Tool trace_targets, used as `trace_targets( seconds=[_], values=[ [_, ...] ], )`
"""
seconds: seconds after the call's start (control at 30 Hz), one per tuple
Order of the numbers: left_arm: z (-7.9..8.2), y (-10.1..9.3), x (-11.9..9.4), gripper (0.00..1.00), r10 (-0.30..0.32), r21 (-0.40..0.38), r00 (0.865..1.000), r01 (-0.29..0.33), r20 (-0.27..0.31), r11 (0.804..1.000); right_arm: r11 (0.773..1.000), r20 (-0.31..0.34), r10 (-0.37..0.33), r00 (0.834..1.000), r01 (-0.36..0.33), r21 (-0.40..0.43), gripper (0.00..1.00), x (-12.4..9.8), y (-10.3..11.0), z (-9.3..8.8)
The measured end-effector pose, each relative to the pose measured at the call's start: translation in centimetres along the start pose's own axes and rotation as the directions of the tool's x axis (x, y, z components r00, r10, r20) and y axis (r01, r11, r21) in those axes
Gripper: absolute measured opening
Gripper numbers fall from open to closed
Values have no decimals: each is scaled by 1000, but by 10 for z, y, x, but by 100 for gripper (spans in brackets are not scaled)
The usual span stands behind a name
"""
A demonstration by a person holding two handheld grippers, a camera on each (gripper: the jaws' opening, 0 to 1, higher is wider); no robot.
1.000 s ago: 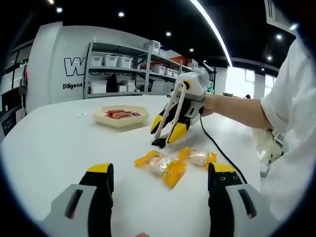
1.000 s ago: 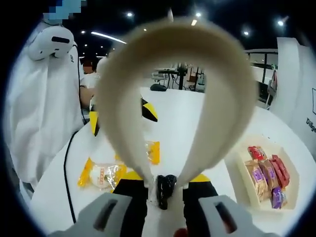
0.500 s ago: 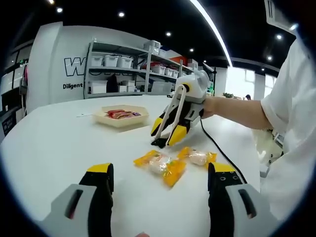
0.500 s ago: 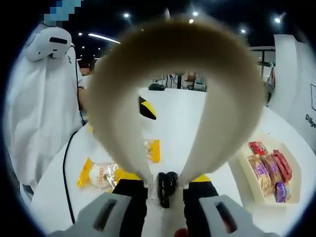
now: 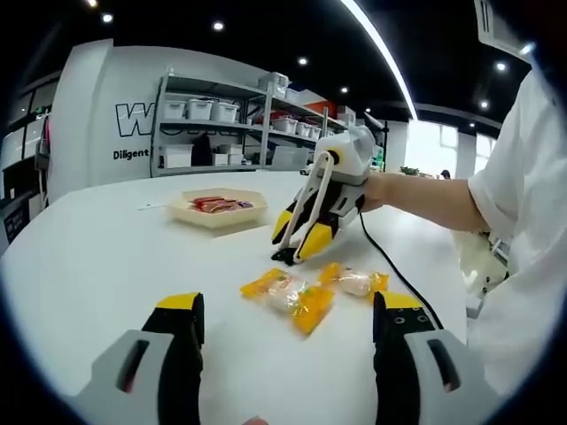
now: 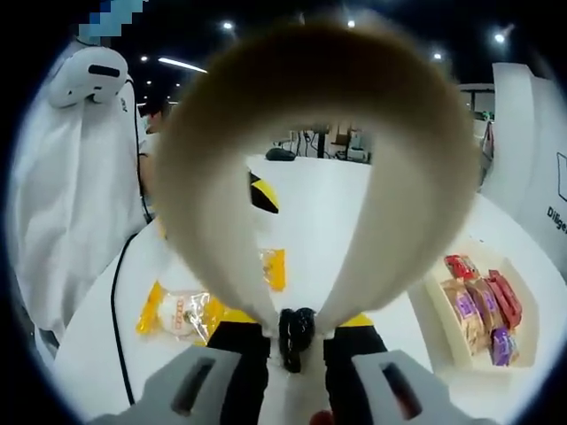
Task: Place the target food into the container with the food tongs after gripping and lifting it, then release it inside without dropping or visibly crushing the food.
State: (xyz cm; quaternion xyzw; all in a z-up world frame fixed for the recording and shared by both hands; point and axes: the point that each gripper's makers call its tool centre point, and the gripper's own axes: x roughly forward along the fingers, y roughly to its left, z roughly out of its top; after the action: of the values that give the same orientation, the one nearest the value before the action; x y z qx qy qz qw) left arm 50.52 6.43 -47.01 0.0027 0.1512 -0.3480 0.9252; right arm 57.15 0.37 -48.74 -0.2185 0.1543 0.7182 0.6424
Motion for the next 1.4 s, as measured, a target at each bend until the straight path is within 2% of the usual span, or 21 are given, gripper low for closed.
trace_targets(
  seconds=[0.43,0.73,1.0,1.4],
  values=[
    [2,1,-1,77,1,2,1000,-1,4,1000,1000,-36,19,999,-20,-23,14,-3,-2,0],
    [5,2,-1,77,1,7,1000,-1,9,1000,999,-35,13,999,-14,-50,14,-14,-9,15],
    [6,3,0,77,-1,10,1000,0,10,1000,997,-24,-1,1000,-1,-72,14,-29,-27,35],
    [4,7,-2,77,10,4,1000,-10,10,1000,997,5,-28,1000,28,-78,14,-39,-55,51]
  ],
)
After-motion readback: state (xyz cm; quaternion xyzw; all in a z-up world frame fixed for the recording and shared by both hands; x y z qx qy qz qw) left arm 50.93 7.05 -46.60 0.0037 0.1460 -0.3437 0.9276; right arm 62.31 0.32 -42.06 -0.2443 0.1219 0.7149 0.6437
